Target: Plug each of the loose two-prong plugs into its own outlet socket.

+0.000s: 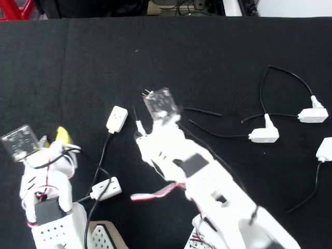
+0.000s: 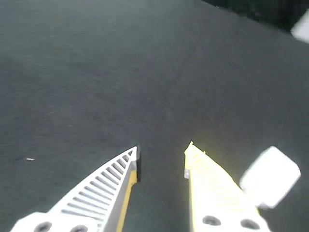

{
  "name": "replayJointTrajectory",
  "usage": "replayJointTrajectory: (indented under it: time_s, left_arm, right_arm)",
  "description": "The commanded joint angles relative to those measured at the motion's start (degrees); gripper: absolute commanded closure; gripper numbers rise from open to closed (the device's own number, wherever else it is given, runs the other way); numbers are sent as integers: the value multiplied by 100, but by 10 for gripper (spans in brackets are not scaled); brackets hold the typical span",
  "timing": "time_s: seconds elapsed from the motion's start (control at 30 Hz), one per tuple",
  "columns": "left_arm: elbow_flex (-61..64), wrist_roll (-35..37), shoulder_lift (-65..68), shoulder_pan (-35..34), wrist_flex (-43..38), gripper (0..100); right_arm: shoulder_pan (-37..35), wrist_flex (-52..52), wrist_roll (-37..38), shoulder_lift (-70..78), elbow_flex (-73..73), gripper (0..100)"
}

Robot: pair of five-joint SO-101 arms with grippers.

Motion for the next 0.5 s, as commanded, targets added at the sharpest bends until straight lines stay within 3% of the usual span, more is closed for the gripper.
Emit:
replayJointTrajectory:
  time_s: [0.0, 0.27, 0.47]
  left_arm:
    - [57, -185, -35, 866, -123, 834]
    - [22, -185, -35, 3143, -88, 834]
    - [-92, -668, -35, 3793, 202, 834]
  right_arm:
    - [-220, -1134, -659, -927, 646, 987]
    - [-598, -2382, -1354, -1859, 1815, 987]
    - [-624, -2268, -1538, -2923, 2299, 987]
